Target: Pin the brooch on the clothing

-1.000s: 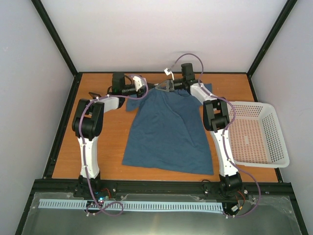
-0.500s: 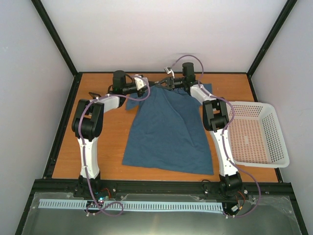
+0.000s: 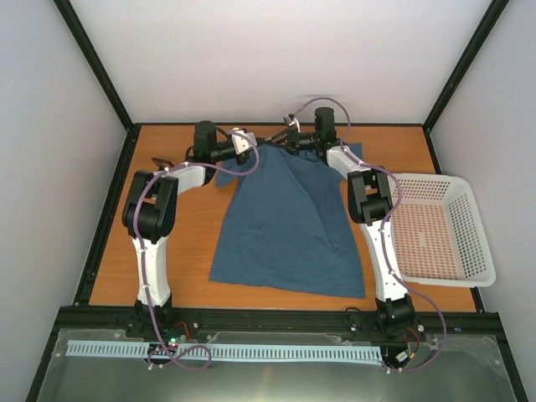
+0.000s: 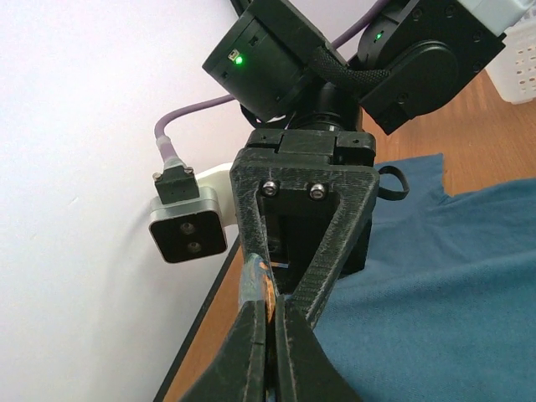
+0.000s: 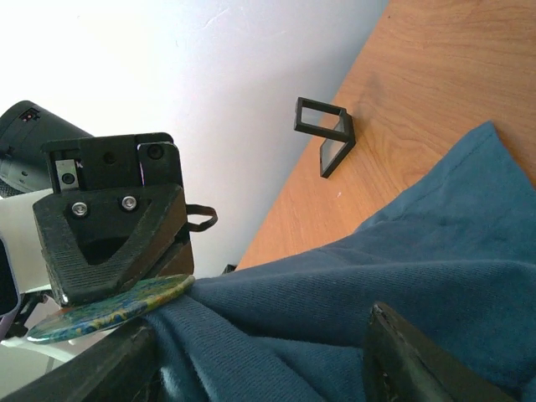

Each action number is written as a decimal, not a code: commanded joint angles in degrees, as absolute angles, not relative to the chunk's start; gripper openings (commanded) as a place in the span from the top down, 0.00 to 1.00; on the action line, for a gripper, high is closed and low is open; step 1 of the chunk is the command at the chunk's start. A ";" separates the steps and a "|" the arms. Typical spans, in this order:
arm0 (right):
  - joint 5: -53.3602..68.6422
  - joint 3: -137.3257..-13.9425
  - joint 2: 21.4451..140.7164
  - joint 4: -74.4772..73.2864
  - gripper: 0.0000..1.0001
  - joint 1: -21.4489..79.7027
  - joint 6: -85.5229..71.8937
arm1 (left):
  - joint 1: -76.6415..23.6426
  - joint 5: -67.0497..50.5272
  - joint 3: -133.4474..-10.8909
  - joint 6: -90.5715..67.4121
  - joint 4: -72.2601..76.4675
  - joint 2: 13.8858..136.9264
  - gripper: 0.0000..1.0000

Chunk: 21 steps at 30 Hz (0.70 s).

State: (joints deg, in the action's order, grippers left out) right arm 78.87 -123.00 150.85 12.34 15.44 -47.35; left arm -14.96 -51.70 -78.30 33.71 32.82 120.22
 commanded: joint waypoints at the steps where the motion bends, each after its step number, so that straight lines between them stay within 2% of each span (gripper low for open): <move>1: 62.61 -128.95 150.14 9.71 0.41 14.15 -48.80 | -21.80 -71.36 -78.11 36.03 22.20 118.99 1.00; 9: 63.55 -128.21 149.78 11.09 0.41 14.08 -48.78 | -21.68 -68.17 -76.94 31.11 26.92 118.09 0.99; 14: 64.42 -126.02 147.02 0.41 0.36 14.09 -25.19 | -17.94 -71.21 -80.78 13.97 34.31 120.72 0.99; 21: 66.92 -116.33 142.21 -3.49 0.37 14.07 -6.94 | -13.29 -76.63 -77.99 -13.51 61.01 125.35 0.99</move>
